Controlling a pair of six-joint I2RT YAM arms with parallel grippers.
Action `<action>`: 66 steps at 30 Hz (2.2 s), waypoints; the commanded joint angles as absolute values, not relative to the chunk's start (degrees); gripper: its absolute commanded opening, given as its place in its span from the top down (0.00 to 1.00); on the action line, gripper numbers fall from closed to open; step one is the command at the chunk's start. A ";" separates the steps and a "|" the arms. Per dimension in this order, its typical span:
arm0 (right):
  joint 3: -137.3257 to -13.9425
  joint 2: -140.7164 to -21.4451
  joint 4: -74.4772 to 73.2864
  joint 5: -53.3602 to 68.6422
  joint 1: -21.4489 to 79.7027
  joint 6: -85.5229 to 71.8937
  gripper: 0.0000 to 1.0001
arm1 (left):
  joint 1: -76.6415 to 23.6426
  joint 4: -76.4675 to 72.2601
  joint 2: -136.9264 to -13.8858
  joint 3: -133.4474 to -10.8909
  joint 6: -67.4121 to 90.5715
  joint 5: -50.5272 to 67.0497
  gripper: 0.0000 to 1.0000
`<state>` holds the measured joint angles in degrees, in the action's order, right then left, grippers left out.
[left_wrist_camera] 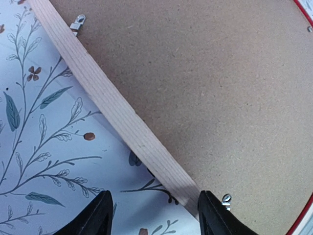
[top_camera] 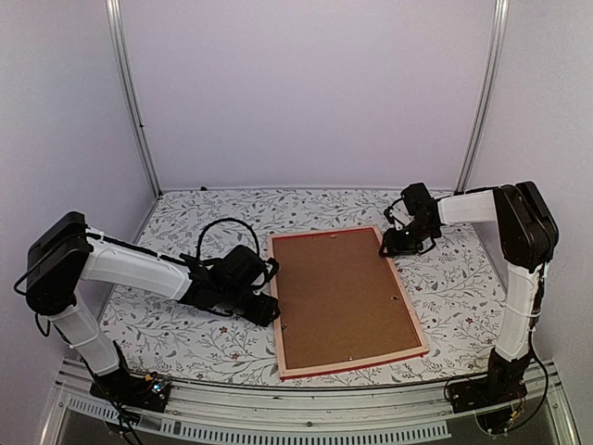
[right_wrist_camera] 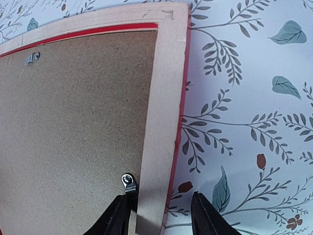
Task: Put the photo into the frame
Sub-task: Press the fastener onto the backboard.
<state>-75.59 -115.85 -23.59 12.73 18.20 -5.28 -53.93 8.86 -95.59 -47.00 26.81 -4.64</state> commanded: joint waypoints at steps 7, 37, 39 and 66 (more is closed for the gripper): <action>-71.48 -116.37 -18.31 12.18 17.76 -8.18 0.56 | -53.83 10.38 -96.40 -47.51 26.99 -6.42 0.38; -70.57 -113.73 -20.07 17.19 17.11 -1.22 0.65 | -52.58 9.74 -95.03 -45.32 28.43 -6.90 0.38; -70.21 -112.44 -20.20 16.82 17.13 -1.52 0.53 | -51.99 9.71 -94.71 -45.08 28.99 -6.71 0.37; -45.79 -88.62 -24.32 9.82 24.30 -20.60 0.23 | -48.08 8.66 -94.43 -46.28 31.28 -2.81 0.10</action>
